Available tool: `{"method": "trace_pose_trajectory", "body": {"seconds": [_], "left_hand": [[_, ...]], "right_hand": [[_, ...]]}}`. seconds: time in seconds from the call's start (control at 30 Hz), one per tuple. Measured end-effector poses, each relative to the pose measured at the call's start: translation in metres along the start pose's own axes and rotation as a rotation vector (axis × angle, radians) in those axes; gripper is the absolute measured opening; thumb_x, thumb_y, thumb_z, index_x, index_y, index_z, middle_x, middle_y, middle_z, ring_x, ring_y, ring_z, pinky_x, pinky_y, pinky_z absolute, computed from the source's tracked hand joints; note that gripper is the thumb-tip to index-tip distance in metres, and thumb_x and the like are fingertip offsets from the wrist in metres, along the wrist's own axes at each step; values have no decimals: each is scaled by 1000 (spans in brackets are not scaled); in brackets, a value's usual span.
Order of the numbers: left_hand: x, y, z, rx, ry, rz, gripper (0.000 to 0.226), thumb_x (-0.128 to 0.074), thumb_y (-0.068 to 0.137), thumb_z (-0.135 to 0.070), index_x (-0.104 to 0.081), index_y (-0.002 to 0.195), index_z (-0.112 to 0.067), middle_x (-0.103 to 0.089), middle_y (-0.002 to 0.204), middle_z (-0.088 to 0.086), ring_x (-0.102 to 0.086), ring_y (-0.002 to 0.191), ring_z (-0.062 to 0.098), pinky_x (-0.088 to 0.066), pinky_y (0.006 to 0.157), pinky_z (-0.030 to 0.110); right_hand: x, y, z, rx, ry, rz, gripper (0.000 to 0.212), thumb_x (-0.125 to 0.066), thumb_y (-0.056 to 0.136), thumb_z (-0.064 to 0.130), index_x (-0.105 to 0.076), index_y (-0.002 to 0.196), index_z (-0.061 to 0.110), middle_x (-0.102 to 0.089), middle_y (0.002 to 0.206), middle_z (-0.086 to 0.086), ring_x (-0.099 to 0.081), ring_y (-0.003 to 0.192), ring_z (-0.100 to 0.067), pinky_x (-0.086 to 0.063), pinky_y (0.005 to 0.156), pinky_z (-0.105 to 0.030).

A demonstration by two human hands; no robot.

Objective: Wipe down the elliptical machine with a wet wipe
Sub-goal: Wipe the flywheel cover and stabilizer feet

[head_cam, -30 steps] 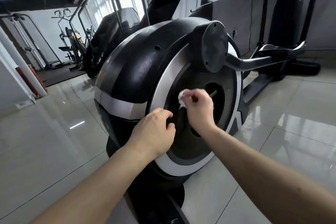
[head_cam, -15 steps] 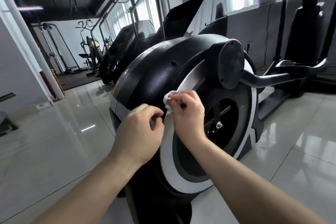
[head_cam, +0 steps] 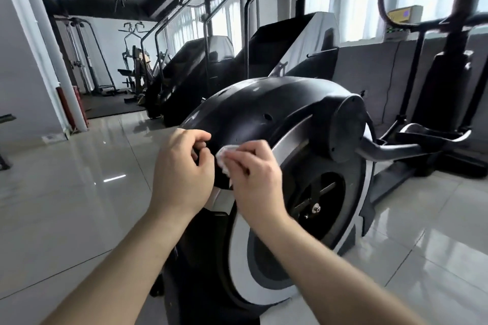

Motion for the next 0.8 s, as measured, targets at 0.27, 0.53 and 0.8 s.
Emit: {"method": "trace_pose_trajectory", "body": {"seconds": [0.27,0.53,0.8], "left_hand": [[1,12,1,46,-53,-2,25,-59,89,-8,-69,108,-19,-57,100,-10,-55,83,4,-44,78,11],[-13,0,4,-41,14,80,28,-55,84,-22,-71,106,-21,-58,106,-9,-56,98,20,-50,92,47],[-17,-8,7,-66,116,124,27,-59,84,-22,-69,110,-23,-57,115,-8,-46,114,18,-38,102,45]], "right_hand": [[34,79,-26,-159,-92,-217,19,-66,93,6,-75,81,19,-60,100,2,-62,95,-10,-52,88,-27],[11,-31,-19,-224,34,-151,23,-71,88,0,-69,77,20,-61,90,15,-65,87,-10,-53,75,-29],[38,58,-36,-437,180,-403,13,-62,92,-3,-70,84,3,-62,107,-20,-71,74,-15,-53,66,-18]]}}
Point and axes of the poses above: each hand's wrist, its own y-axis towards the middle knuckle, its own x-axis out of the back of the hand, z = x × y, the point moved 2 cm from there along y, towards the middle knuckle
